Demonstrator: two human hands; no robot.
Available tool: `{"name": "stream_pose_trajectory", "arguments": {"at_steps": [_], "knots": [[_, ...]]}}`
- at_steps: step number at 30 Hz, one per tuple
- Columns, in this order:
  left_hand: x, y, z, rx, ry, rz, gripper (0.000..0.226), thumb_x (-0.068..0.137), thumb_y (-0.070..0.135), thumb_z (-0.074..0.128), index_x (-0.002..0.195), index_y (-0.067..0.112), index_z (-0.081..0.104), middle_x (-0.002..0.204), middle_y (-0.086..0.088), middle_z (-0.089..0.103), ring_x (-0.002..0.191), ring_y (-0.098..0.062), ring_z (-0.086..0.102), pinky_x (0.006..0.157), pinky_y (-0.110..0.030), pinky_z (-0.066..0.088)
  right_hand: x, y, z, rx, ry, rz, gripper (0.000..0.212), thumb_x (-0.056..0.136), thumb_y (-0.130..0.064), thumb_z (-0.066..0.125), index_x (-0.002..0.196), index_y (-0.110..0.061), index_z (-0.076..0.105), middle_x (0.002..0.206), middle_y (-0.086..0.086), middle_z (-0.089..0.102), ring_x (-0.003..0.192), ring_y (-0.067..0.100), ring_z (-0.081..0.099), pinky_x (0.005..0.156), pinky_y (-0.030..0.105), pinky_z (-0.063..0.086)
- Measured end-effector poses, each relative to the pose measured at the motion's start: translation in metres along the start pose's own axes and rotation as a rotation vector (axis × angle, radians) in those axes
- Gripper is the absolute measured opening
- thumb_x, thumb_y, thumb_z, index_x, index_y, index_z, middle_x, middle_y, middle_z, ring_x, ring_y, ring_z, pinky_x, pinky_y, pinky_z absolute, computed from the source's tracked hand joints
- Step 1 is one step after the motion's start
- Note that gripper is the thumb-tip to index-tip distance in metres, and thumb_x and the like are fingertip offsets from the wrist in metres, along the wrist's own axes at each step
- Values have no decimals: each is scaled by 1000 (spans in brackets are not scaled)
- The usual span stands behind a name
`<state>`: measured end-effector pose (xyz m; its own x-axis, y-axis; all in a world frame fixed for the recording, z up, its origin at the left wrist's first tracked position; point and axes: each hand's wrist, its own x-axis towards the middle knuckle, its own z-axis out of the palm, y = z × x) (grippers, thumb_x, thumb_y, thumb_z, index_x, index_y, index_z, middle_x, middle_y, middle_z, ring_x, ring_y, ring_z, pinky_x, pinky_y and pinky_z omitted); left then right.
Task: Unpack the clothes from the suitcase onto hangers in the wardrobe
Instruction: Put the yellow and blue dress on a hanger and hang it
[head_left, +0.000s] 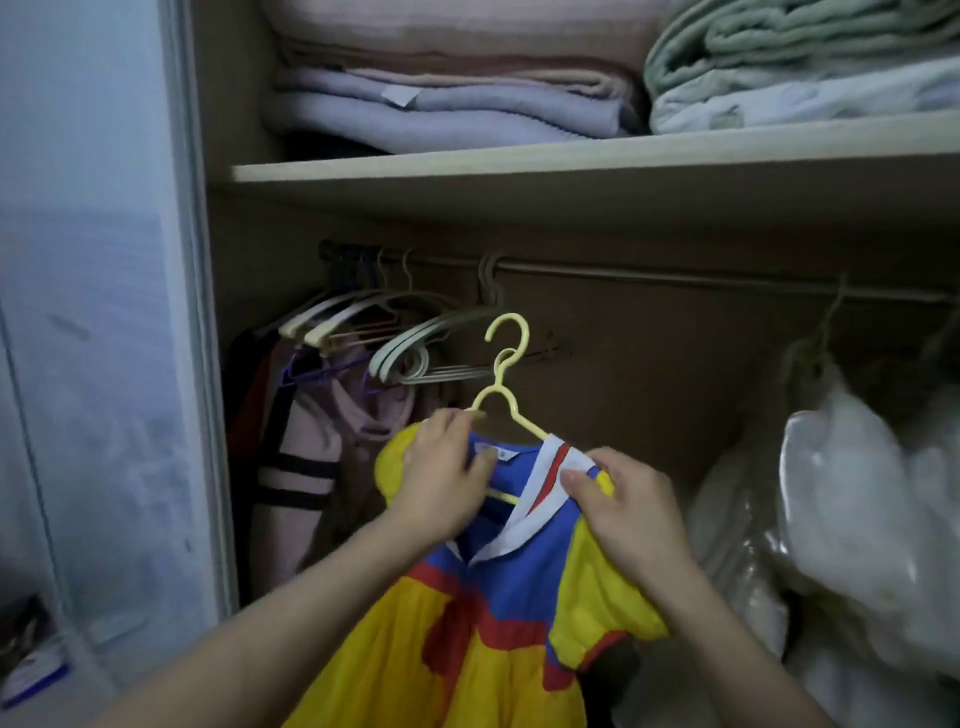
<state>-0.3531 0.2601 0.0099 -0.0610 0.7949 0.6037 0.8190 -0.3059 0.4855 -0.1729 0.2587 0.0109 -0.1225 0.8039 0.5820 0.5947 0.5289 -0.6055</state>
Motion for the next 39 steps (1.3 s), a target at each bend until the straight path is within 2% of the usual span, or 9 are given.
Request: {"name": "stream_pose_trajectory", "arguments": {"at_steps": [4, 8, 13, 16, 20, 29, 34, 37, 39], "knots": [[-3, 39, 30, -31, -101, 135, 56, 77, 38, 33, 128, 20, 48, 129, 2, 46, 124, -16, 38, 101, -27, 27, 3, 6, -24, -206, 160, 32, 24, 92, -29, 53, 93, -6, 60, 76, 15, 64, 80, 35, 59, 65, 37, 37], [13, 60, 50, 18, -151, 155, 39, 90, 34, 39, 127, 25, 48, 126, 4, 47, 122, -17, 41, 97, -26, 29, 11, 9, -52, -394, 230, 113, 29, 97, -33, 42, 104, -8, 54, 95, 16, 66, 92, 36, 59, 71, 40, 42], [25, 92, 67, -20, -181, 231, 50, 81, 38, 30, 126, 26, 47, 126, 5, 49, 121, -15, 41, 95, -24, 29, 30, 7, -83, -580, 354, 151, 29, 101, -29, 31, 106, -6, 49, 101, 13, 65, 95, 30, 60, 62, 30, 31], [26, 106, 74, -46, -183, 260, 44, 86, 36, 33, 127, 26, 47, 126, 6, 48, 122, -14, 41, 94, -24, 28, 45, 8, -95, -645, 411, 182, 22, 100, -20, 33, 109, -4, 46, 102, 15, 65, 97, 31, 62, 64, 31, 39], [25, 112, 78, -68, -194, 271, 62, 70, 38, 27, 127, 26, 47, 126, 6, 50, 122, -14, 42, 96, -24, 29, 60, 14, -108, -728, 364, 258, 23, 94, -8, 41, 117, -3, 40, 107, 16, 64, 104, 32, 60, 79, 37, 47], [24, 103, 78, -92, -259, 245, 54, 79, 40, 30, 129, 25, 45, 129, 7, 48, 125, -14, 39, 102, -26, 29, 68, 48, -103, -866, 252, 308, 31, 86, 3, 47, 117, -2, 43, 107, 16, 65, 102, 31, 62, 79, 35, 49], [22, 93, 80, -84, -281, 218, 41, 89, 36, 38, 129, 25, 43, 127, 8, 47, 125, -12, 39, 101, -25, 29, 67, 45, -94, -875, 272, 273, 24, 87, 0, 49, 111, -2, 50, 104, 16, 66, 101, 32, 61, 77, 35, 49], [21, 90, 81, -101, -298, 213, 39, 90, 34, 39, 128, 26, 44, 127, 8, 47, 125, -12, 39, 101, -25, 30, 68, 27, -106, -917, 512, 103, 14, 84, -14, 59, 91, -4, 64, 87, 15, 68, 94, 33, 61, 70, 35, 50], [23, 94, 80, -128, -304, 215, 36, 93, 23, 46, 130, 25, 43, 128, 6, 47, 125, -12, 39, 103, -26, 30, 71, 14, -125, -932, 449, 172, 23, 90, -20, 48, 100, -7, 64, 102, 14, 65, 107, 33, 53, 79, 36, 46]]}}
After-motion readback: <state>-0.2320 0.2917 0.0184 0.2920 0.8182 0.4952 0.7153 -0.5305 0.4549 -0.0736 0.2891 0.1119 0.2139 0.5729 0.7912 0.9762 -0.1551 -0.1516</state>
